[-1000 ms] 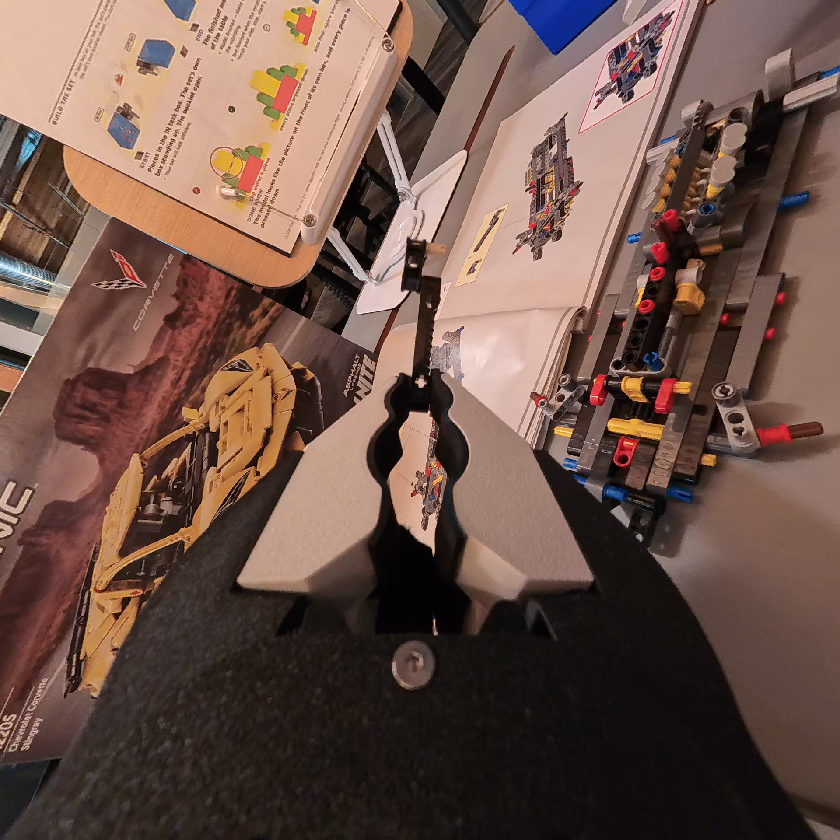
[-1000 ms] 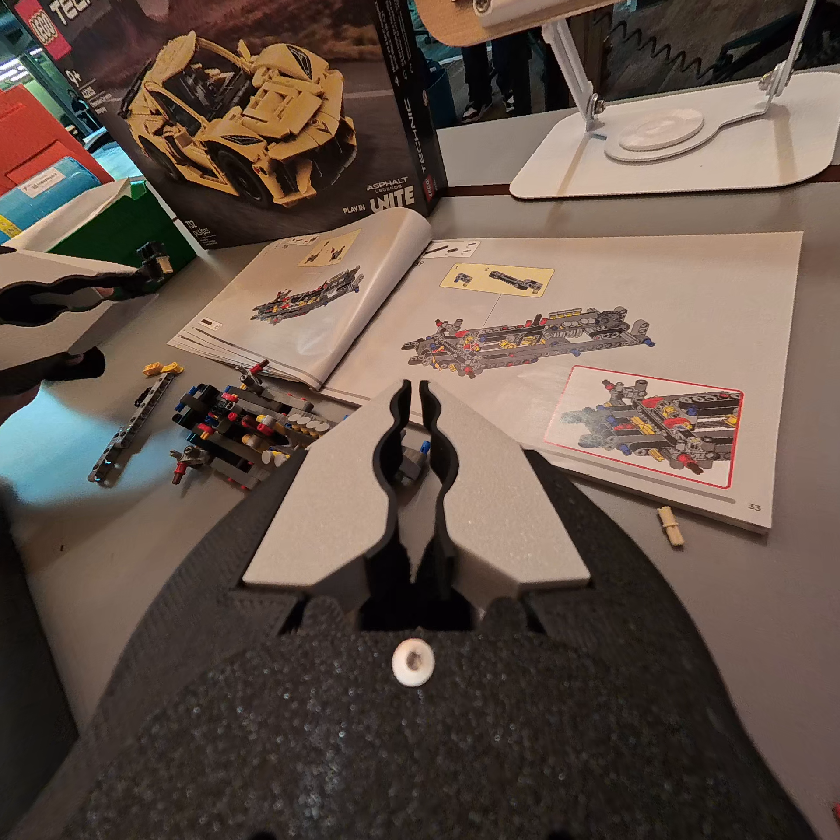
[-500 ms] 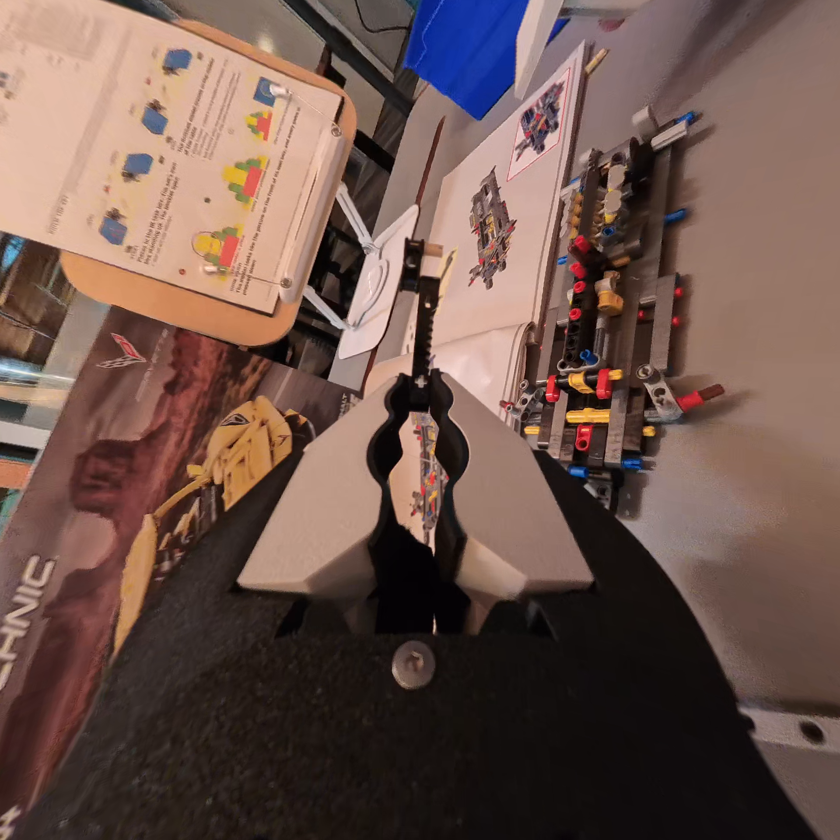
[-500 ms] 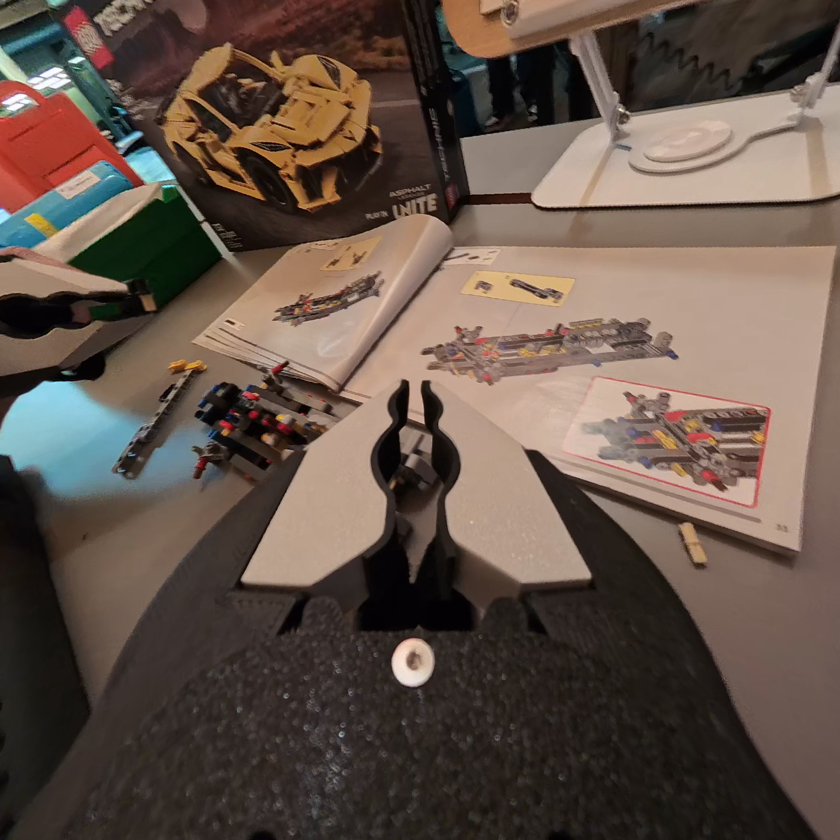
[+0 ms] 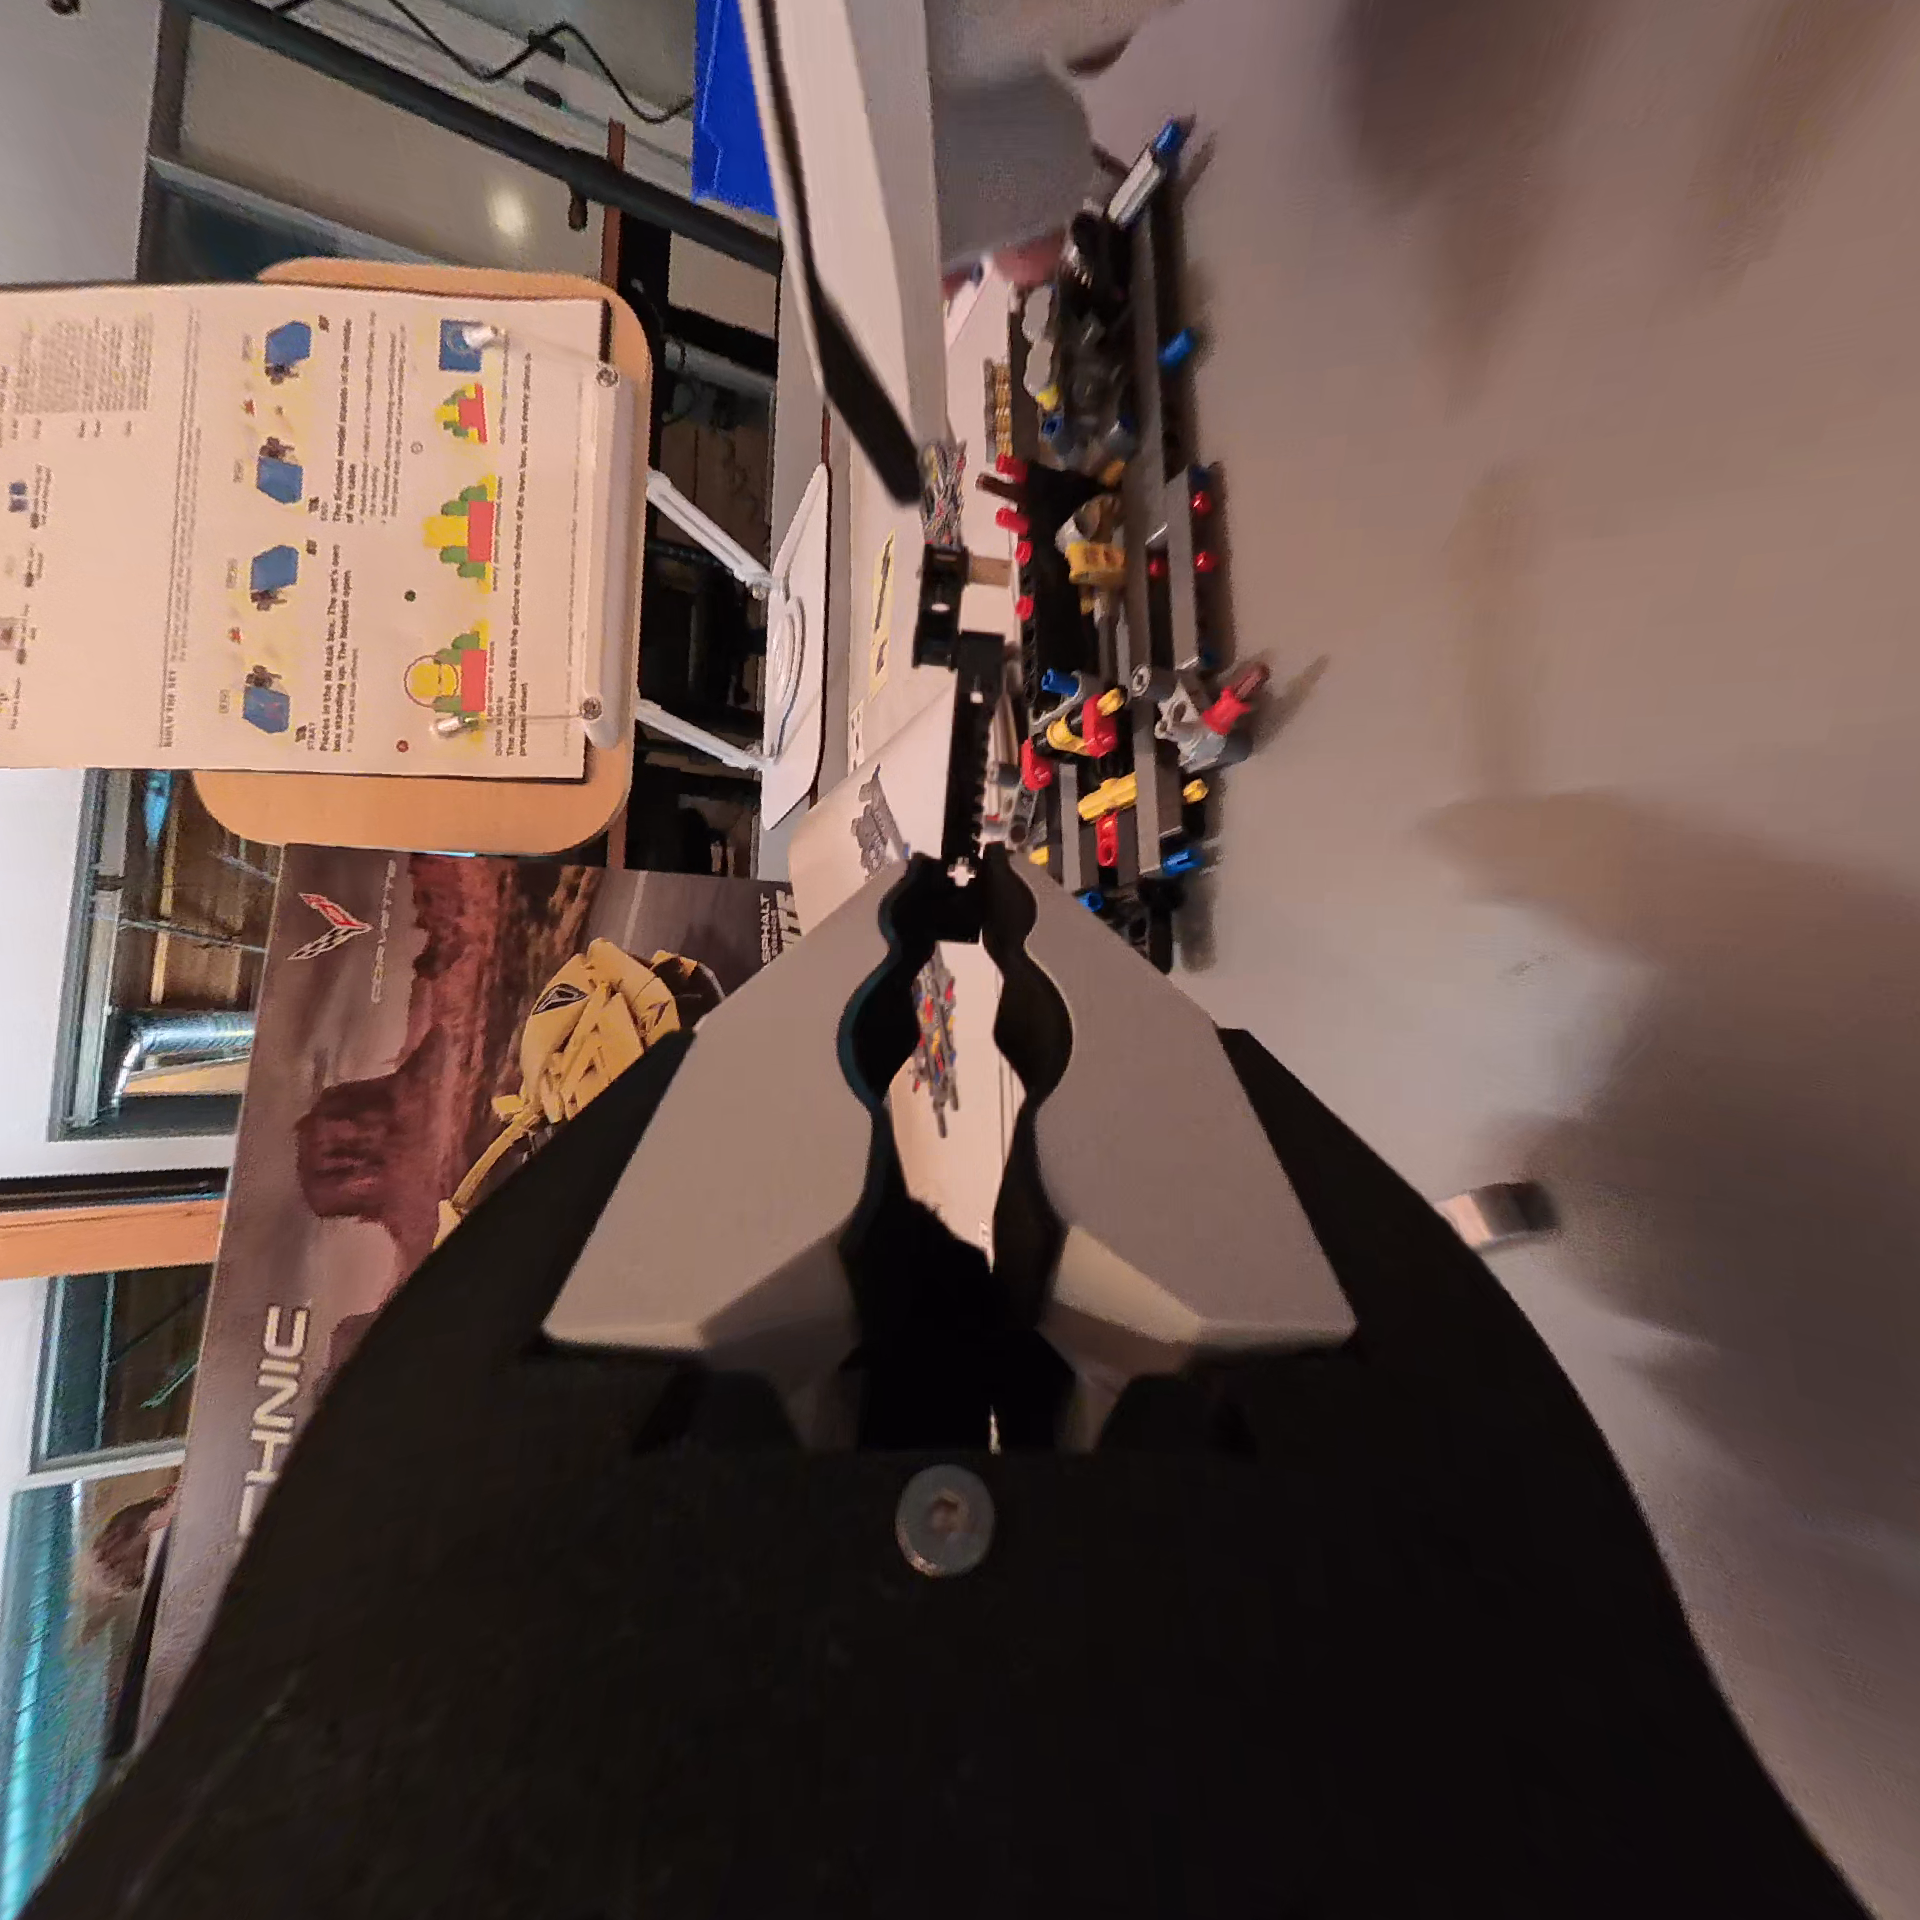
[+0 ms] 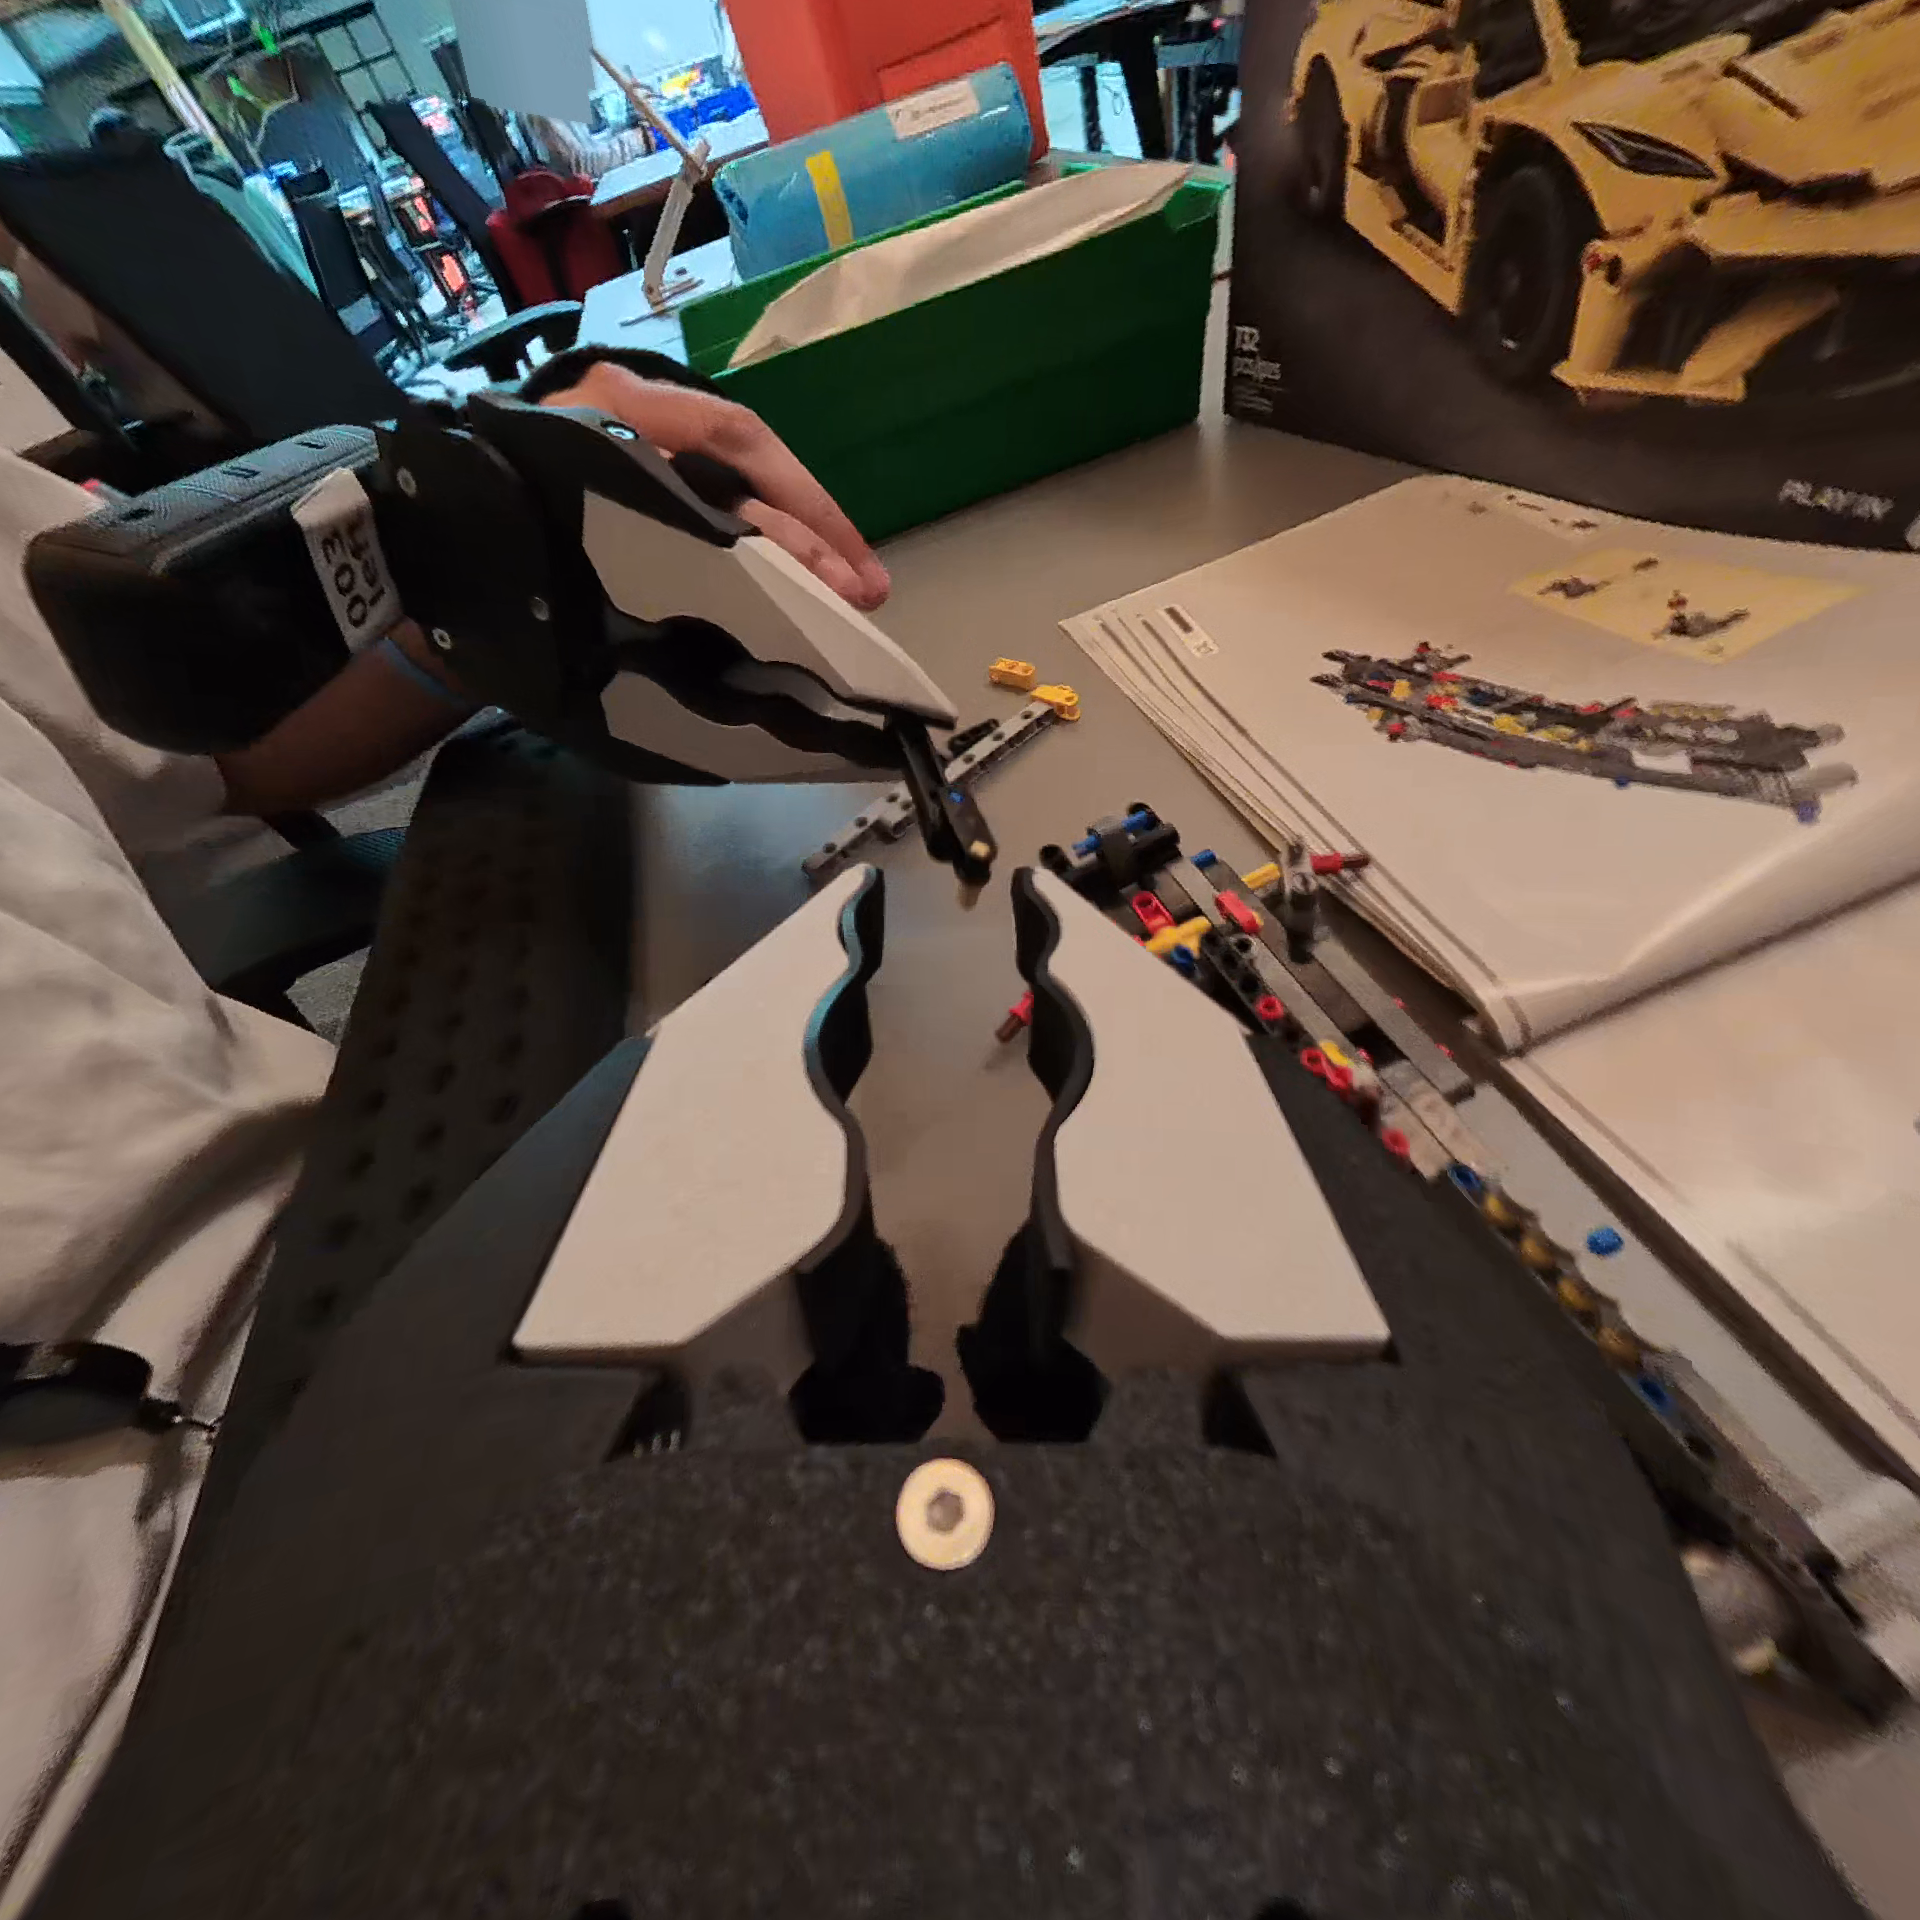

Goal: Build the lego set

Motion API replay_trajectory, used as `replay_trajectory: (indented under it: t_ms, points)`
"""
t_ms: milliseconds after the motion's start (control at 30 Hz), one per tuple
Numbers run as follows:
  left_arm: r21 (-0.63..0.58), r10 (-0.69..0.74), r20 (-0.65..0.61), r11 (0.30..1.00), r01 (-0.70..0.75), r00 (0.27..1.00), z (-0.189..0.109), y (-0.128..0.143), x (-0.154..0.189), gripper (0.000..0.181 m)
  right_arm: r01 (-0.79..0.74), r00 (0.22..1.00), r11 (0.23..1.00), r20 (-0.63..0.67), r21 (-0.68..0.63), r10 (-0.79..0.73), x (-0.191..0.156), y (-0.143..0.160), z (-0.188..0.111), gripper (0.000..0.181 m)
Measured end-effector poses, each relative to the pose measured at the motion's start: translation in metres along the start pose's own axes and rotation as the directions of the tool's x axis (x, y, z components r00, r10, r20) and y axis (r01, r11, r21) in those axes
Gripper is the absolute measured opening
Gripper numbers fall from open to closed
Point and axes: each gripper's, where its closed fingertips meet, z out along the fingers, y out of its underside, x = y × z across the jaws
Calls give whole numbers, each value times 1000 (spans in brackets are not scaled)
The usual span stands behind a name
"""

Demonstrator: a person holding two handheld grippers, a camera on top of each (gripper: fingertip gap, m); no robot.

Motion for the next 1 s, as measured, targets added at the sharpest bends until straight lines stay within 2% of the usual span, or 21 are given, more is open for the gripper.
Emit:
replay_trajectory:
  t_ms: [133,533,800,900,1000]
  points:
    - [31,-18,-7,999,18,1000,-6,-5,1,7,-23,998,1000,53,-10,23,-8,-1,10,18]
    - [121,-112,-33,986,116,993,-17,-19,-1,6,-79,979,996,191,38,70,-26,-7,9,7]
    - [192,-151,-77,968,163,986,-21,-34,0,6,-152,892,986,438,61,111,-61,-16,0,7]
    - [165,-109,-63,979,119,992,-17,-32,3,6,-149,896,988,430,47,115,-58,-13,2,7]
    - [154,-133,-55,978,140,990,-16,-30,4,6,-147,908,988,402,46,116,-54,-11,3,7]
